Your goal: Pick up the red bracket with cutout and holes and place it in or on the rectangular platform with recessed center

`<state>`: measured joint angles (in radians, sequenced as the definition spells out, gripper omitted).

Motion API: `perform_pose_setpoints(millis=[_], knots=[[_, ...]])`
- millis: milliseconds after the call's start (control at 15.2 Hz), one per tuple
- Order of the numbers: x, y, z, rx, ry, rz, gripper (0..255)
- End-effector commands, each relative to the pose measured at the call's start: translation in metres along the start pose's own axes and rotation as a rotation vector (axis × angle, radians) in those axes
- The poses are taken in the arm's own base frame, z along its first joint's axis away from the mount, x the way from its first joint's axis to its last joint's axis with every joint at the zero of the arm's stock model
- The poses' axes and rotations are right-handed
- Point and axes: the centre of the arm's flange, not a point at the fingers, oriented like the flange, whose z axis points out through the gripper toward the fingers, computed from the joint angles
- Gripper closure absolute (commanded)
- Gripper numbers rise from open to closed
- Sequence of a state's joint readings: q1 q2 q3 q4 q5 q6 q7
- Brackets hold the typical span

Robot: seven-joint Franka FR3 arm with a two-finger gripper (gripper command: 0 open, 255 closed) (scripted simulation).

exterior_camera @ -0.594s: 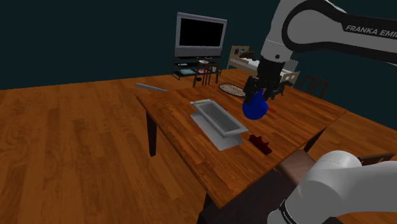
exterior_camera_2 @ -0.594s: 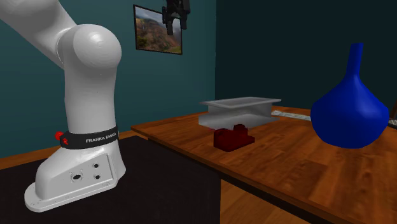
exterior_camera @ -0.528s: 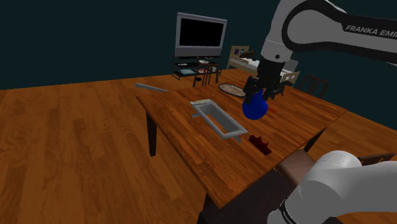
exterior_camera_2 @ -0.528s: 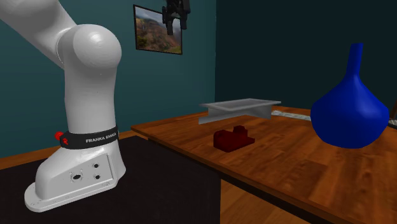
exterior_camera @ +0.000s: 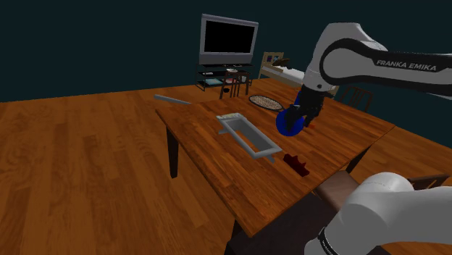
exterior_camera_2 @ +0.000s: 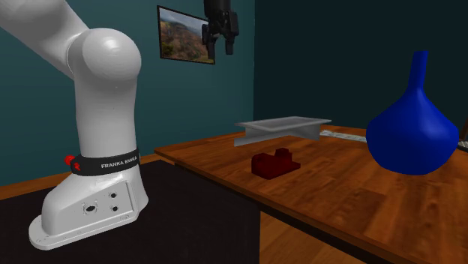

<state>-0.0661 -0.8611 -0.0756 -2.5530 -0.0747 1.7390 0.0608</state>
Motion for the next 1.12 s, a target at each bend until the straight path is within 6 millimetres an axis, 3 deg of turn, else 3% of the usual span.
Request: perform_pose_setpoints(millis=[0,1056], knots=[[0.003,0.022,0.023,0.004,-0.002,-0.003,0],[0.009,0.165,0.182,0.034,-0.021,-0.010,0]])
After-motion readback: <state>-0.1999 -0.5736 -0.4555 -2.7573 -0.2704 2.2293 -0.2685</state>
